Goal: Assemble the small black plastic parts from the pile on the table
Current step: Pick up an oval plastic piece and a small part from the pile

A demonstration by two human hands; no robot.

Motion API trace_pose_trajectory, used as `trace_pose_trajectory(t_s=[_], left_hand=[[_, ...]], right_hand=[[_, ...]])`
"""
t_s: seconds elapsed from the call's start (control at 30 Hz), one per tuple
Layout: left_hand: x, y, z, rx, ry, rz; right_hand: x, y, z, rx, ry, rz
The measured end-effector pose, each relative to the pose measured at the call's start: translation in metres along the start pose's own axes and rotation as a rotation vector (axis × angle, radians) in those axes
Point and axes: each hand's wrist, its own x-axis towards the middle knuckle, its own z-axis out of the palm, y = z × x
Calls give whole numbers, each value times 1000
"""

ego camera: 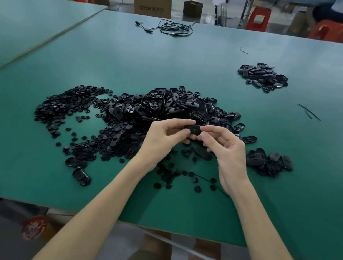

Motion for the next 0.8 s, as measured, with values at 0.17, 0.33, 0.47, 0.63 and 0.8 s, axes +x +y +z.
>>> trace_pose_trajectory(t_s=[0.17, 0.33, 0.47, 0.63, 0.8], left_hand=[[0, -2, 2, 31, -20, 15], [-1, -2, 0, 18, -30, 25], [-1, -1, 0, 11, -17, 19], [-2, -1, 0, -14, -8, 10], [-2, -1, 0, -32, -6, 6]], right_hand=[[-1, -2, 1, 32, -2, 0], [-1, -2, 3, 48, 3, 16], [-1, -2, 3, 7, -14, -5], [-2, 1, 2, -4, 5, 25], [-1, 0, 2, 21, 17, 18]])
